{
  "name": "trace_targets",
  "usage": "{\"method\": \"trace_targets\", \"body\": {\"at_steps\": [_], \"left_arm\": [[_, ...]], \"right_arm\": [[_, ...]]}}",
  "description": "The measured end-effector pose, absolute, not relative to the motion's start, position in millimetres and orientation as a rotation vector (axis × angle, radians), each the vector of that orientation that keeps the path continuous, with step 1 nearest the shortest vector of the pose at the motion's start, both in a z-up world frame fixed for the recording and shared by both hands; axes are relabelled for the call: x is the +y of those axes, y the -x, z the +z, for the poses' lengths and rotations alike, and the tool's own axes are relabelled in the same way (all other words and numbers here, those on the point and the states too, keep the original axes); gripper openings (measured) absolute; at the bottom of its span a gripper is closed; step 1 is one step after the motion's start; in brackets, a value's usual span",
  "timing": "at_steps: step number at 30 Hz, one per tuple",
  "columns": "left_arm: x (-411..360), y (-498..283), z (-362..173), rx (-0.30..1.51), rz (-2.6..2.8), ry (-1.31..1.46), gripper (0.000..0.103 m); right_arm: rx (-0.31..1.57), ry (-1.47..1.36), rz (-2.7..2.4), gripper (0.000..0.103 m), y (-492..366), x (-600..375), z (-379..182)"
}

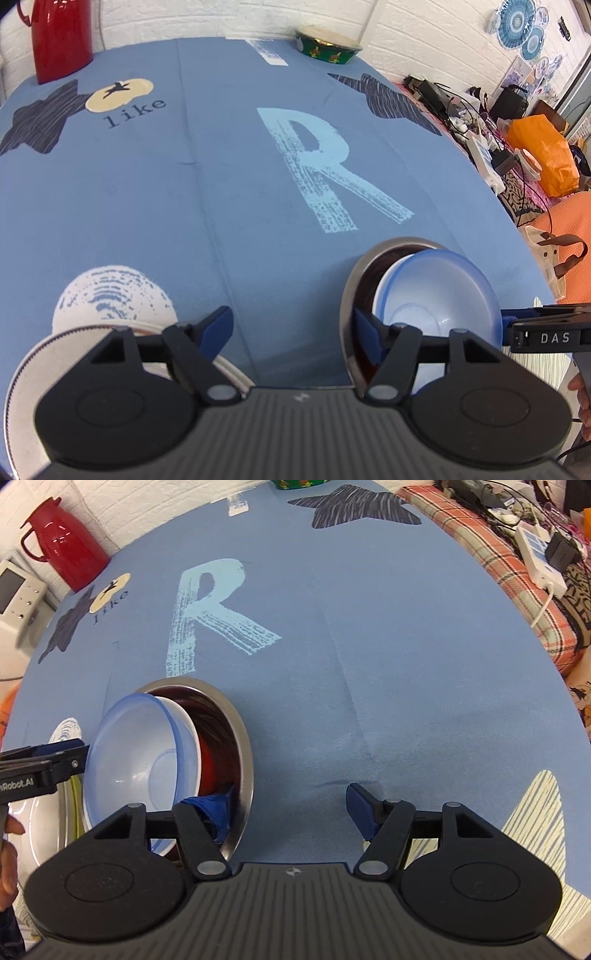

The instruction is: Organize plates and bowls

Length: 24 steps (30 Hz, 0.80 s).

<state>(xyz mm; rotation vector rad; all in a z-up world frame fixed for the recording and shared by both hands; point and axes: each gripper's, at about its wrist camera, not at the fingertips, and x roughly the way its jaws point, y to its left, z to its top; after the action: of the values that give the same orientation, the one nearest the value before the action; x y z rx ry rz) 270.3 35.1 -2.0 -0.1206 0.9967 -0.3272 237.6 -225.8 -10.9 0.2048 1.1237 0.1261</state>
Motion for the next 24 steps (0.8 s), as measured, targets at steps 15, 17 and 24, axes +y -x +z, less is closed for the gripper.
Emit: {"method": "trace_targets", "body": {"at_steps": [15,17,24], "left_arm": [[43,-276,-8,1.083,-0.486,0.318,0.000],[43,-278,-10,1.087,-0.470,0.349,0.000],[42,-279,-9,1.095,-0.437,0.359,0.000]], "right_arm": [[1.094,-0.413,0.170,0.027,-228,-233,-15],[1.099,-0.468,0.160,0.027,-229,-236,-15],[1.133,-0.523,0.134,0.023,-238,-232,-15]]}}
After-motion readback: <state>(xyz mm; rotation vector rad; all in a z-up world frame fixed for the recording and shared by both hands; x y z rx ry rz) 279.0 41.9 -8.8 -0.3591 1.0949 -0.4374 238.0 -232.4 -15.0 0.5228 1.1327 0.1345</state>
